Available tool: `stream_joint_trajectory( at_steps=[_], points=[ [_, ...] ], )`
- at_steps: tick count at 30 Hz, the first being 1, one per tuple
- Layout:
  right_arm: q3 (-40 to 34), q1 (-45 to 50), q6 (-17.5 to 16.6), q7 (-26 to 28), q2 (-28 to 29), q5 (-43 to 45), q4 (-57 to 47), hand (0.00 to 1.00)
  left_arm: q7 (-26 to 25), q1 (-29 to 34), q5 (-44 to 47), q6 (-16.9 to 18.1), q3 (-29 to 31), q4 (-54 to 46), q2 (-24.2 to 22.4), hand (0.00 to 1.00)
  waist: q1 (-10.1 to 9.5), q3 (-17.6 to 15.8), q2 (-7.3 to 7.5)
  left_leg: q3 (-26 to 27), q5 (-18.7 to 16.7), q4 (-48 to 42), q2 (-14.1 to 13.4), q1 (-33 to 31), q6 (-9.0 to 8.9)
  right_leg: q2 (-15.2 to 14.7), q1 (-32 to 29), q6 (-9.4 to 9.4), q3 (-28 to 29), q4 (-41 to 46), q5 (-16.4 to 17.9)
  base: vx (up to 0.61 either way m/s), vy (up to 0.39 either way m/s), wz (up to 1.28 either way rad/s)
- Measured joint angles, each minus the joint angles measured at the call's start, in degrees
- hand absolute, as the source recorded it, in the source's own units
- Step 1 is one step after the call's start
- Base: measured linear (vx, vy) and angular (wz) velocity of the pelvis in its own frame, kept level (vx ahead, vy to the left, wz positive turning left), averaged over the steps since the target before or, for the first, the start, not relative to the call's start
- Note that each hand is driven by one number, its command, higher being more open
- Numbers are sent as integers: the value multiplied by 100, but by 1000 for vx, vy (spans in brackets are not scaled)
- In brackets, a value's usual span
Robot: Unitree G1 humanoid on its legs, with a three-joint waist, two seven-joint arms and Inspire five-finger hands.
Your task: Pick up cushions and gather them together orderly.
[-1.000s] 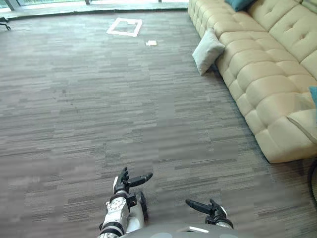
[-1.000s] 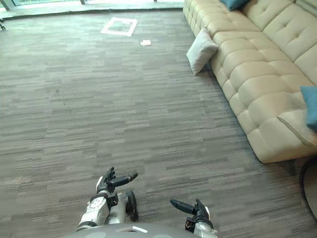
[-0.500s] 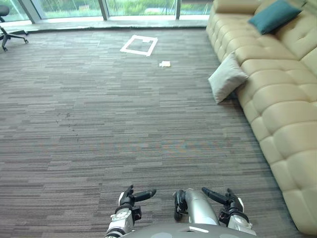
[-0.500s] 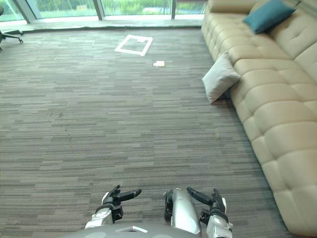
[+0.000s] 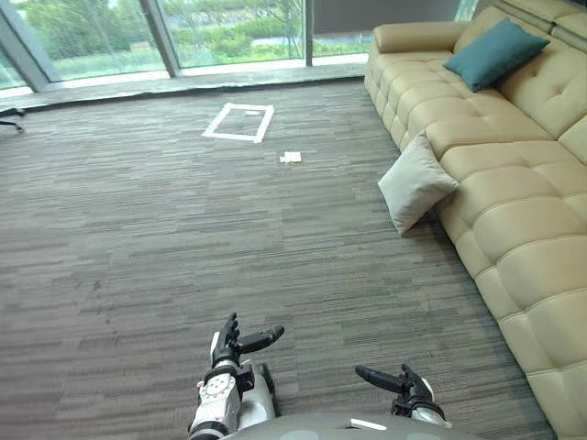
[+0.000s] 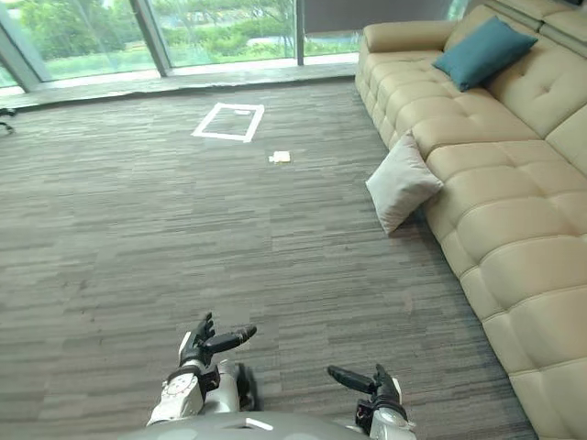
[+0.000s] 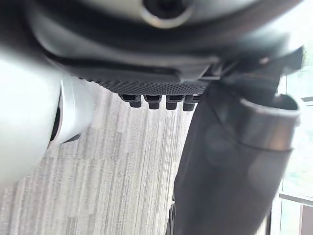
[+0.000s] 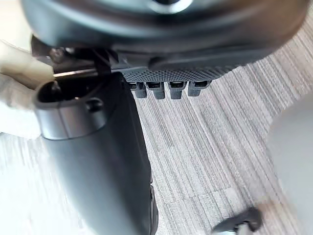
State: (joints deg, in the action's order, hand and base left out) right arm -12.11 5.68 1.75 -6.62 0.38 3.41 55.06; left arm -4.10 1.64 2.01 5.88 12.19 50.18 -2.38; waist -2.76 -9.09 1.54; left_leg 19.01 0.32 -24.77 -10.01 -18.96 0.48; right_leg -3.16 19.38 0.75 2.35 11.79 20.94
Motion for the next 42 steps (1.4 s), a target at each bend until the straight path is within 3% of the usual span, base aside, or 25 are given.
stream_joint_trajectory(
  at_steps=[1,2,4,5,6,7,9,10,12,15,16,17,20,21,24,25,27,30,31,33,37,38,39,41,42],
  points=[
    [-15,53,-28,-13,187,-3,-44,100,-26,-122,-5,-86,1,141,143,100,50,114,280,115,-393,-219,146,37,117,-278,-166,-114,195,417,-231,878,316,-32],
    [-20,72,-27,-14,215,-2,-42,100,-28,-120,-2,-110,2,149,152,100,50,122,313,115,-564,-392,150,38,151,-300,-192,-219,243,583,-352,741,265,0],
    [-21,64,-31,10,299,-6,-39,100,-68,-142,-3,-172,-19,275,281,100,17,121,416,285,-1239,-718,255,557,204,-419,-576,-517,285,2236,-1154,764,288,-12],
    [-16,57,-31,30,290,-11,-58,100,-78,-135,-3,-175,-18,307,298,100,21,119,413,299,-1317,-683,274,670,191,-434,-717,-619,284,2579,-1396,666,225,-24],
    [-12,47,-113,54,243,-33,-126,100,-103,-139,-3,-227,-33,377,335,100,54,87,349,287,-1557,-433,358,1104,101,-512,-1295,-1124,267,3850,-1932,487,137,-13],
    [-18,52,-183,57,211,-110,-195,100,-135,-137,-4,-281,-55,487,368,100,105,74,365,298,-1686,-218,447,1539,56,-610,-1881,-950,101,4894,-1765,582,115,-12],
    [-19,55,-183,62,127,-132,-269,100,-178,-99,-4,-295,-67,572,373,100,122,42,290,389,-1751,228,468,2149,-2,-668,-2516,-583,-238,5490,-1330,688,70,-17],
    [-35,67,-207,48,55,-227,-399,100,-179,-58,-4,-299,-107,645,379,100,199,5,156,429,-1743,708,398,2716,-61,-631,-3162,-450,-721,5423,-967,827,-38,-14],
    [-145,3,-253,17,44,-213,-509,100,-176,-53,-4,-304,-147,749,379,100,325,-41,97,505,-1724,1057,277,3276,-93,-563,-3835,-241,-1201,4760,-679,607,-83,2],
    [-186,4,-261,16,40,-221,-579,100,-129,-46,-27,-354,-282,833,363,100,357,-44,141,581,-1735,1315,163,3866,-114,-456,-4105,-199,-1707,2649,-871,558,-163,17],
    [-245,-49,-229,41,-44,-188,-511,100,-91,-68,-50,-350,-290,927,255,100,376,-46,-7,551,-1786,1489,9,4234,-372,-254,-3898,400,-1905,2011,-1590,796,-236,19],
    [-231,-197,-232,26,-107,-251,-438,100,-36,-105,-54,-338,-302,937,180,100,327,-10,-136,428,-1679,1532,7,4145,-523,-164,-3921,531,-1929,2009,-1458,632,-180,14],
    [-234,-272,-229,15,-73,-339,-352,100,-29,-148,-72,-348,-288,934,54,100,373,-66,-112,483,-1022,1612,160,4138,-585,-198,-3721,627,-1980,2160,-1095,433,-185,13],
    [-230,-205,-176,46,-46,-334,-295,100,-25,-140,-180,-332,-268,926,-2,100,417,-64,-102,283,-682,1169,-10,4145,-800,-161,-3328,588,-2071,2011,-837,429,-278,26],
    [2,-171,-174,71,-88,-341,-301,100,11,-135,-256,-328,-98,801,-83,100,424,-58,-180,-671,-45,-1943,-602,2741,-1129,196,-2707,472,-2044,1424,-689,313,-238,-7],
    [7,-164,-167,79,-97,-335,-298,100,35,-119,-256,-333,75,689,-105,100,419,-64,-243,-733,-63,-3112,-808,2199,-1106,374,-2387,474,-1939,1167,-688,271,-170,-47],
    [114,-112,-141,57,-90,-318,-241,100,25,-20,-251,-316,277,450,-78,100,381,-78,-190,-505,-280,-3809,-864,1668,-993,520,-1845,550,-1634,779,-655,252,-64,-76],
    [216,-71,-88,30,-94,-215,-219,100,12,5,-245,-255,282,293,-14,100,288,-79,-140,-134,-726,-3341,-829,1043,-578,539,-1379,504,-1234,379,-734,315,3,-86],
    [209,-81,-62,19,-95,-213,-170,100,11,3,-240,-218,298,276,-19,100,276,-81,-134,-43,-898,-2709,-783,846,-476,531,-1164,486,-1040,206,-755,357,58,-81],
    [207,-71,-55,8,-91,-215,-139,100,26,-27,-241,-152,421,261,-65,100,209,-89,-128,-140,-1061,-1601,-577,698,-509,496,-837,406,-689,-15,-735,436,136,-88],
    [218,-35,-64,-26,-50,-215,-137,100,11,-114,-230,-93,441,279,-97,100,118,-101,-80,-1167,-959,9,113,415,-567,222,-498,69,-28,-133,-441,456,278,-98],
    [216,38,-64,-26,-138,-212,-130,100,-15,-85,-150,-107,395,348,-109,100,96,4,-231,-1413,-344,278,137,386,-432,243,-406,-153,352,-39,-158,515,382,-110],
    [211,33,-55,-30,-131,-216,-91,100,-25,-90,-135,-127,392,392,-105,100,66,54,-240,-1426,-279,148,140,377,-536,236,-395,-208,472,32,-69,699,504,-102],
    [219,110,-57,-61,70,-213,-79,100,-59,-141,-129,-154,397,527,118,100,84,226,115,-1012,-814,-202,322,396,-340,-138,-639,-292,753,564,-65,448,323,-58],
    [223,127,-62,-58,110,-213,-86,100,-58,-147,-130,-159,397,531,142,100,80,254,152,-930,-931,-292,376,416,-274,-223,-693,-295,796,736,-76,406,302,-48]
  ],
)
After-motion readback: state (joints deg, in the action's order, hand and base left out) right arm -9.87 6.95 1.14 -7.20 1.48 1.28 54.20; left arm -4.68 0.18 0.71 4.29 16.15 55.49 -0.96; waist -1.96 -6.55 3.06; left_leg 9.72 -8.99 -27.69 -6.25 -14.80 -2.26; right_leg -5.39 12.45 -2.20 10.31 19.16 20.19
